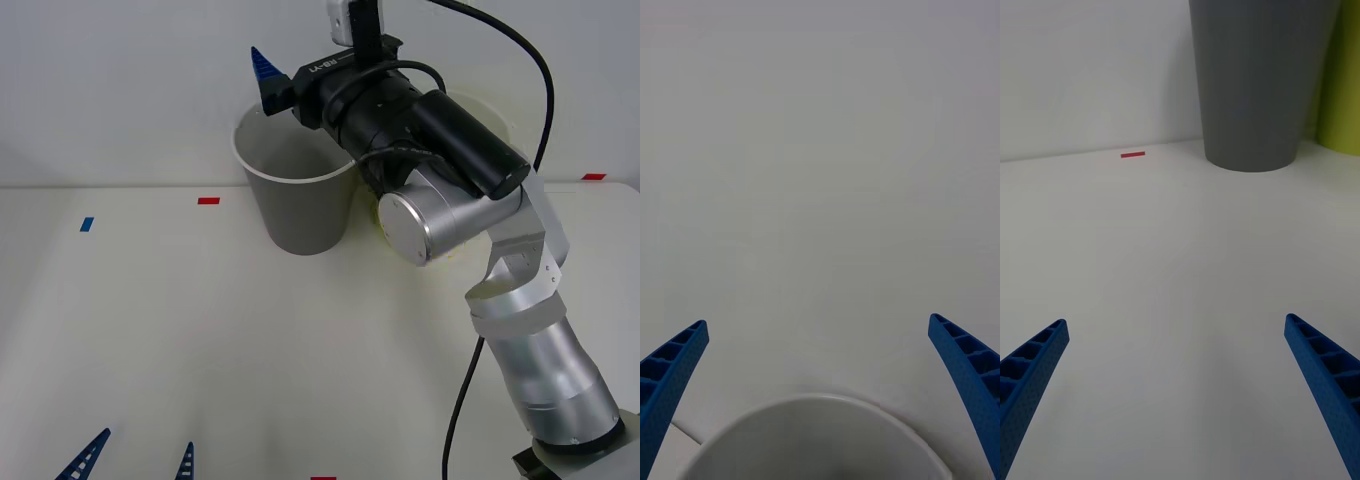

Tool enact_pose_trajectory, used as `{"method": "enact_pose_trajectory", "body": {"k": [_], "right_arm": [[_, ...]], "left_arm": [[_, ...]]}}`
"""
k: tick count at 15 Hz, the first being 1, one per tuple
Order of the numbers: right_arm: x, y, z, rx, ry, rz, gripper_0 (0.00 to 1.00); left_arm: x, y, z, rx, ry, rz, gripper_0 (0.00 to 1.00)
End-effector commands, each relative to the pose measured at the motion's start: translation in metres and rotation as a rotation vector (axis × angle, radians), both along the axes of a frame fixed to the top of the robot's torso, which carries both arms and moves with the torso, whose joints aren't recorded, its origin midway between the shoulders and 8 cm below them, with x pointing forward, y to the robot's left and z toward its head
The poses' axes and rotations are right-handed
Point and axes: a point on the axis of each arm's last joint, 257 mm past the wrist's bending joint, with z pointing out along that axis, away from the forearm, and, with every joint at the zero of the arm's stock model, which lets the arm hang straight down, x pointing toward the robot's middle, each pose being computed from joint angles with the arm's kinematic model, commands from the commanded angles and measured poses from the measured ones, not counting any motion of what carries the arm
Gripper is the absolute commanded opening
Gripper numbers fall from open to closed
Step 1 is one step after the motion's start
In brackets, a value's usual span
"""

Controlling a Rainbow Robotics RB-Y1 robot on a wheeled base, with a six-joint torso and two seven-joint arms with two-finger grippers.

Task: Put cans in the gray bin and PET bottles in the light green bin.

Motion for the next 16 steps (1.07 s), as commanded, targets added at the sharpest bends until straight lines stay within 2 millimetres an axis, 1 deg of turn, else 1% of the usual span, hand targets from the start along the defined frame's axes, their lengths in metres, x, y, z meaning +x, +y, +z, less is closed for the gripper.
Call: {"method": "enact_pose_trajectory", "body": {"k": [1,4,5,7,10,12,14,16], "right_arm": [[-0.023,-0.022,-0.016,0.014,0.005,-0.011,1.00],[-0.045,-0.045,-0.030,0.007,0.009,-0.027,1.00],[-0.057,-0.056,-0.037,0.001,0.011,-0.038,1.00],[-0.076,-0.070,-0.048,0.003,0.025,-0.047,1.00],[-0.103,-0.094,-0.069,0.003,0.060,-0.083,1.00],[-0.114,-0.113,-0.090,0.003,0.082,-0.124,1.00],[-0.120,-0.137,-0.109,0.005,0.089,-0.177,1.00],[-0.125,-0.157,-0.123,-0.005,0.100,-0.226,1.00]], "left_arm": [[0.000,0.000,0.000,0.000,0.000,0.000,1.00],[0.000,0.000,0.000,0.000,0.000,0.000,1.00],[0.000,0.000,0.000,0.000,0.000,0.000,1.00],[0.000,0.000,0.000,0.000,0.000,0.000,1.00],[0.000,0.000,0.000,0.000,0.000,0.000,1.00],[0.000,0.000,0.000,0.000,0.000,0.000,1.00],[0.000,0.000,0.000,0.000,0.000,0.000,1.00],[0.000,0.000,0.000,0.000,0.000,0.000,1.00]]}}
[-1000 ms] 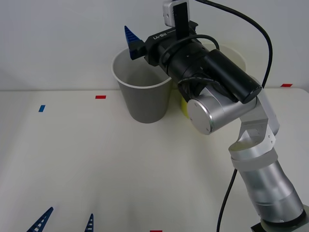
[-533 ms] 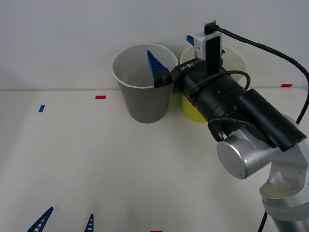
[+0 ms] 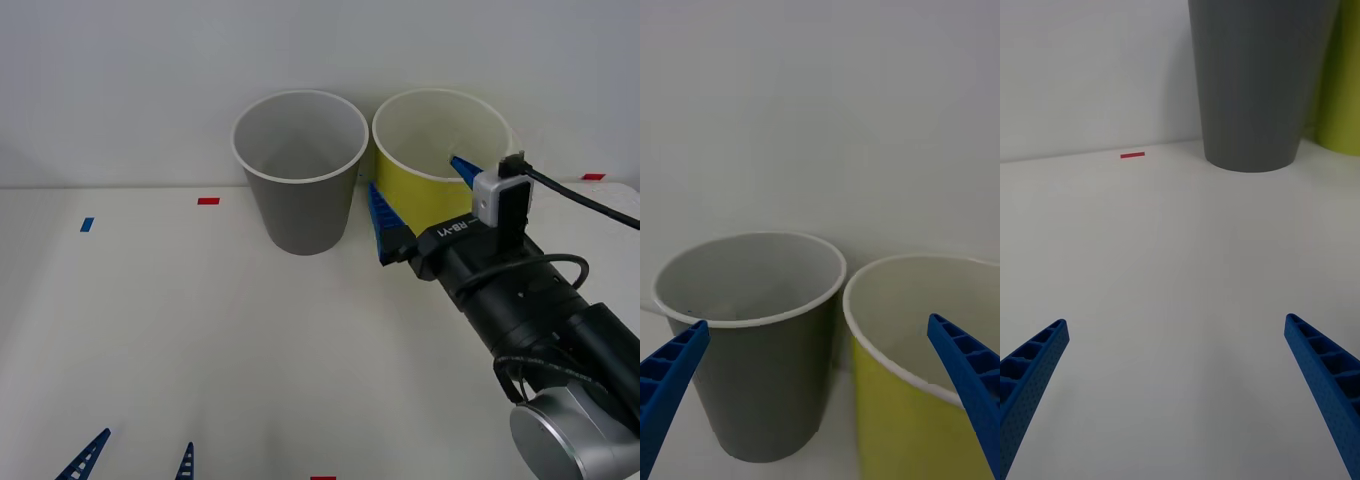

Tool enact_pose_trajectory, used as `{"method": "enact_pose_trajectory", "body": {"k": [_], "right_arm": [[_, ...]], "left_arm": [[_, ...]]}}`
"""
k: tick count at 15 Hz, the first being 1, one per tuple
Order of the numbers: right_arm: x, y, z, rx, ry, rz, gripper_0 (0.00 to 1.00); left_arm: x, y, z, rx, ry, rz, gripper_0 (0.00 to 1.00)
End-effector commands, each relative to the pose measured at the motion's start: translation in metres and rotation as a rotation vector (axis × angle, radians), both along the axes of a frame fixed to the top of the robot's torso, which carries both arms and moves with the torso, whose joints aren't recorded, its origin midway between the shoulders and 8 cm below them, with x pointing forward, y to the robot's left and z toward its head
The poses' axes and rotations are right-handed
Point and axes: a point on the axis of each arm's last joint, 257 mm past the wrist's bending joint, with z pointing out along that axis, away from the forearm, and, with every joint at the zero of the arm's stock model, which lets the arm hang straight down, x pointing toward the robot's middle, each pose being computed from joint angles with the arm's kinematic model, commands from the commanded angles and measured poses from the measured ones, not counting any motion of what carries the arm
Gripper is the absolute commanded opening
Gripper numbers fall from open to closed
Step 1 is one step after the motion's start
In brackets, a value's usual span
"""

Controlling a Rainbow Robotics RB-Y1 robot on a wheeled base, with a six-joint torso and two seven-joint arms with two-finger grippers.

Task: Put cans in the gray bin and PET bottles in the light green bin.

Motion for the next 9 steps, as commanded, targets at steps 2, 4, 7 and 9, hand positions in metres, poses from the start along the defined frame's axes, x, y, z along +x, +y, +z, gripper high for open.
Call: {"method": "enact_pose_trajectory", "body": {"k": [2,4,7,9], "right_arm": [[-0.005,-0.043,-0.020,-0.033,0.011,-0.102,1.00],[-0.006,-0.051,-0.026,-0.055,0.020,-0.119,1.00],[-0.010,-0.064,-0.033,-0.060,0.021,-0.166,1.00],[-0.014,-0.072,-0.038,-0.051,0.024,-0.195,1.00]], "left_arm": [[0.000,0.000,0.000,0.000,0.000,0.000,1.00],[0.000,0.000,0.000,0.000,0.000,0.000,1.00],[0.000,0.000,0.000,0.000,0.000,0.000,1.00],[0.000,0.000,0.000,0.000,0.000,0.000,1.00]]}}
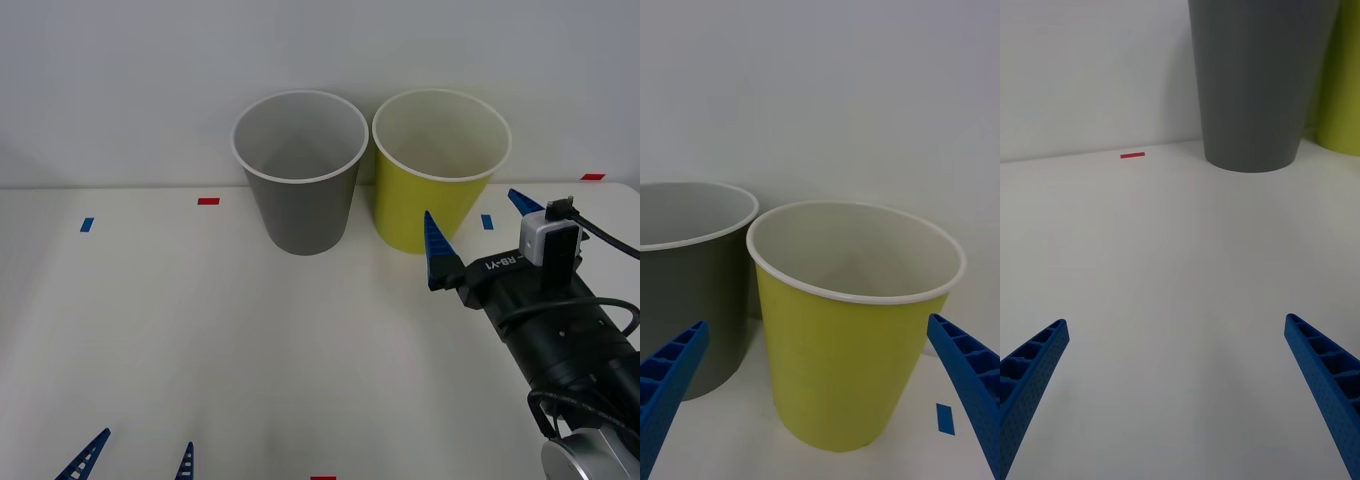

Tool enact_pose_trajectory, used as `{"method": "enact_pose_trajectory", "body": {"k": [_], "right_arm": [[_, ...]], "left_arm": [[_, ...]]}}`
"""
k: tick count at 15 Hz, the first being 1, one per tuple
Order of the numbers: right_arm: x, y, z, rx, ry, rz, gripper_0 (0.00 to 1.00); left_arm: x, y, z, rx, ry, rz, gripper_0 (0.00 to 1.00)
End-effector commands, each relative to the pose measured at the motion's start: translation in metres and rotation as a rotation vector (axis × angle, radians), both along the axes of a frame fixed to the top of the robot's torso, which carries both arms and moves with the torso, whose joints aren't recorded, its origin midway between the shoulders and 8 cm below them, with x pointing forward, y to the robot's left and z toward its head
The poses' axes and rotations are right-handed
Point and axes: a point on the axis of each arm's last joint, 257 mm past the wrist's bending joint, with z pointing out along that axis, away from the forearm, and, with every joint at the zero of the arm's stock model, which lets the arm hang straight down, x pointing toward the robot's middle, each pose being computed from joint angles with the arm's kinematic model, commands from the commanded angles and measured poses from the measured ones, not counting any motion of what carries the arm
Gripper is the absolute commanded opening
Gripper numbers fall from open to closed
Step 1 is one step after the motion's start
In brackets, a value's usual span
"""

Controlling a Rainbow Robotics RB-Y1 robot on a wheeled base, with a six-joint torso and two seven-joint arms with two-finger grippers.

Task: Put cans in the gray bin and PET bottles in the light green bin.

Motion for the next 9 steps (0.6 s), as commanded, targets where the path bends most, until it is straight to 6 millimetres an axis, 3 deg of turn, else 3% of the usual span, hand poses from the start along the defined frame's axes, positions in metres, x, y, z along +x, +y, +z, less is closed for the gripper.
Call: {"method": "enact_pose_trajectory", "body": {"k": [1,4,6,9], "right_arm": [[-0.005,-0.015,-0.005,0.007,-0.002,-0.049,1.00],[-0.011,-0.029,-0.015,-0.020,-0.019,-0.071,1.00],[-0.019,-0.039,-0.032,-0.013,-0.072,-0.085,1.00],[-0.042,-0.054,-0.056,-0.037,-0.063,-0.098,1.00]], "left_arm": [[0.000,0.000,0.000,0.000,0.000,0.000,1.00],[0.000,0.000,0.000,0.000,0.000,0.000,1.00],[0.000,0.000,0.000,0.000,0.000,0.000,1.00],[0.000,0.000,0.000,0.000,0.000,0.000,1.00]]}}
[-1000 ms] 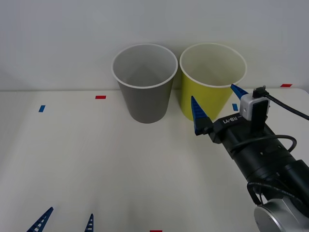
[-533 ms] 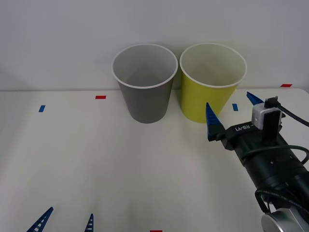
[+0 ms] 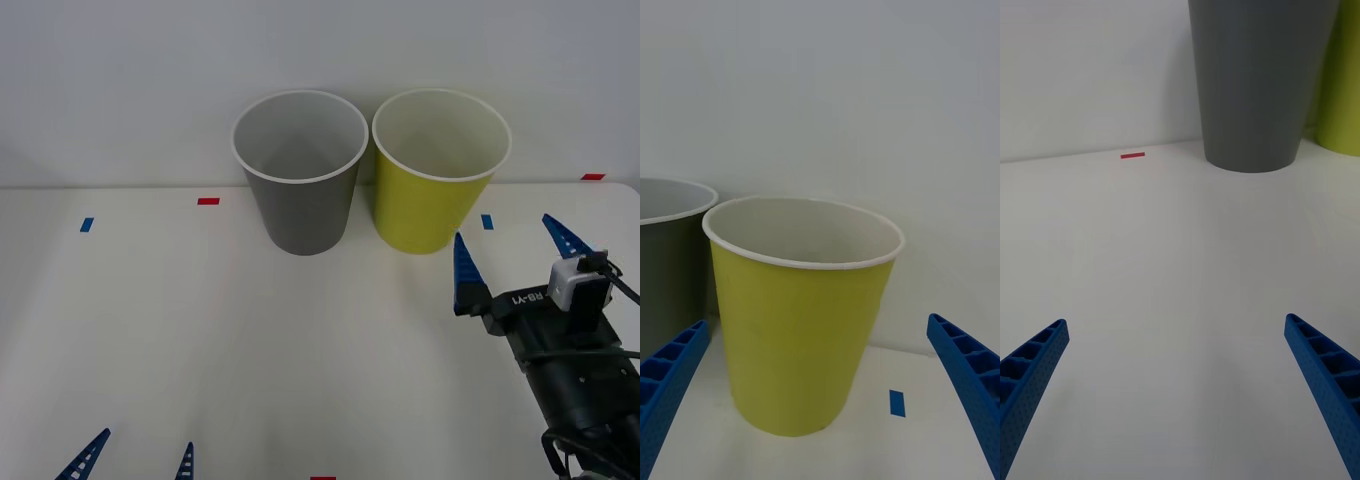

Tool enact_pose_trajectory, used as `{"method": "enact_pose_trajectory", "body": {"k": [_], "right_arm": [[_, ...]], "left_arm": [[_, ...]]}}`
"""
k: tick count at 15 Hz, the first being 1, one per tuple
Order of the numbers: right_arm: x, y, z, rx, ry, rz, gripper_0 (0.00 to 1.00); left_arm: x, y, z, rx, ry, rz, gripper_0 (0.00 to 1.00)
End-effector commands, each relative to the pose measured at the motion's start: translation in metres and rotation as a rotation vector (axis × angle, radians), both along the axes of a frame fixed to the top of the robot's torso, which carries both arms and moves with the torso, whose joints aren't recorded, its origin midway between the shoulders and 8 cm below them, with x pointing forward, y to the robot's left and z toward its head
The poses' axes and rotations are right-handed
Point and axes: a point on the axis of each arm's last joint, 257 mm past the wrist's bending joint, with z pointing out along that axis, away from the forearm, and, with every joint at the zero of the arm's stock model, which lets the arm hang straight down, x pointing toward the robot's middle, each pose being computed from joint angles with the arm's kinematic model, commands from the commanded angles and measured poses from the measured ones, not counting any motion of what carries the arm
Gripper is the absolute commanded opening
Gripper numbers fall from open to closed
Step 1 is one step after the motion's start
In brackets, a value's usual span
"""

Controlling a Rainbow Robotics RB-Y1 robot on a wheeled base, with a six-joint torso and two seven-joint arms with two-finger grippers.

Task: Put cans in the gray bin and PET bottles in the light green bin.

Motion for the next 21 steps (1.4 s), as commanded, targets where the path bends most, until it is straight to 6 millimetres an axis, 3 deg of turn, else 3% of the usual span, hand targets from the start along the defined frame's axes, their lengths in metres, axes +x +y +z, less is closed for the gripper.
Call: {"method": "enact_pose_trajectory", "body": {"k": [1,4,12,21], "right_arm": [[-0.027,-0.019,-0.034,-0.038,0.041,-0.025,1.00],[-0.047,-0.033,-0.054,-0.071,0.037,-0.046,1.00],[-0.104,-0.064,-0.128,-0.056,0.129,-0.096,1.00],[-0.158,-0.063,-0.150,0.042,0.191,-0.101,1.00]], "left_arm": [[0.000,0.000,0.000,0.000,0.000,0.000,1.00],[0.000,0.000,0.000,0.000,0.000,0.000,1.00],[0.000,0.000,0.000,0.000,0.000,0.000,1.00],[0.000,0.000,0.000,0.000,0.000,0.000,1.00]]}}
